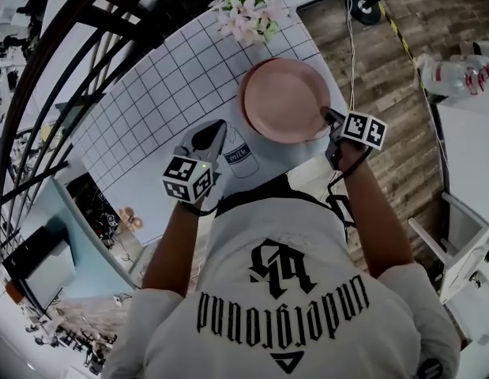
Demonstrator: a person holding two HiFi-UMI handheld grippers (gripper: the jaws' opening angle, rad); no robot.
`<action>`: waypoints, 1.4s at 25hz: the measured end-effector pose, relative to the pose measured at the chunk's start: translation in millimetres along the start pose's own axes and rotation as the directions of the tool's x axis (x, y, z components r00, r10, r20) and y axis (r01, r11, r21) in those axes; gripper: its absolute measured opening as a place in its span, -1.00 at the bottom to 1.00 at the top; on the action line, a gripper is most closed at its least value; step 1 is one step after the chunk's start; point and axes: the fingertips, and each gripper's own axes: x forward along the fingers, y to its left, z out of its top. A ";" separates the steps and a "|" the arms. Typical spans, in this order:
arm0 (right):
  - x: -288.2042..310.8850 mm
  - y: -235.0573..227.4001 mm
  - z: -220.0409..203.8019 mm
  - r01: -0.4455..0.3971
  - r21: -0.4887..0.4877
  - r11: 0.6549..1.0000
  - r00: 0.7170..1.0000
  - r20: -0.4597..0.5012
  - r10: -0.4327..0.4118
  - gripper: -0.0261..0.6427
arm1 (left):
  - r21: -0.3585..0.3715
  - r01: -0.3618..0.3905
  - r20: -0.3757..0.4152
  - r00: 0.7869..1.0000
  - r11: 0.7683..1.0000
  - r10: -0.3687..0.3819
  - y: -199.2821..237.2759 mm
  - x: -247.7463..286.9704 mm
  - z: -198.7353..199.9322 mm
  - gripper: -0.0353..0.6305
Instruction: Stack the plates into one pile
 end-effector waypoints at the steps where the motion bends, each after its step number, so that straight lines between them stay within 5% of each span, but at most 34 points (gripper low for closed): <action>1: 1.1 0.1 -0.3 0.003 -0.001 1.000 1.000 -0.002 -0.003 -0.78 | -0.001 0.001 -0.001 1.000 1.000 -0.001 0.7 0.5 -0.1 -0.75; 14: -1.3 -3.3 4.9 0.057 -0.149 0.987 0.998 0.019 -0.054 -0.71 | 0.000 0.005 -0.002 1.000 1.000 -0.005 -3.0 2.6 0.9 -0.75; 27: -42.3 12.1 -20.4 -0.004 -0.262 0.965 0.999 0.032 0.013 -0.72 | 0.038 0.004 0.037 0.999 0.999 -0.005 -52.9 -13.9 -2.6 -0.75; 35: -82.5 33.0 -22.0 -0.025 -0.398 0.917 0.994 0.089 0.065 -0.72 | 0.077 -0.006 0.087 0.996 0.997 -0.001 -92.1 -24.9 1.8 -0.75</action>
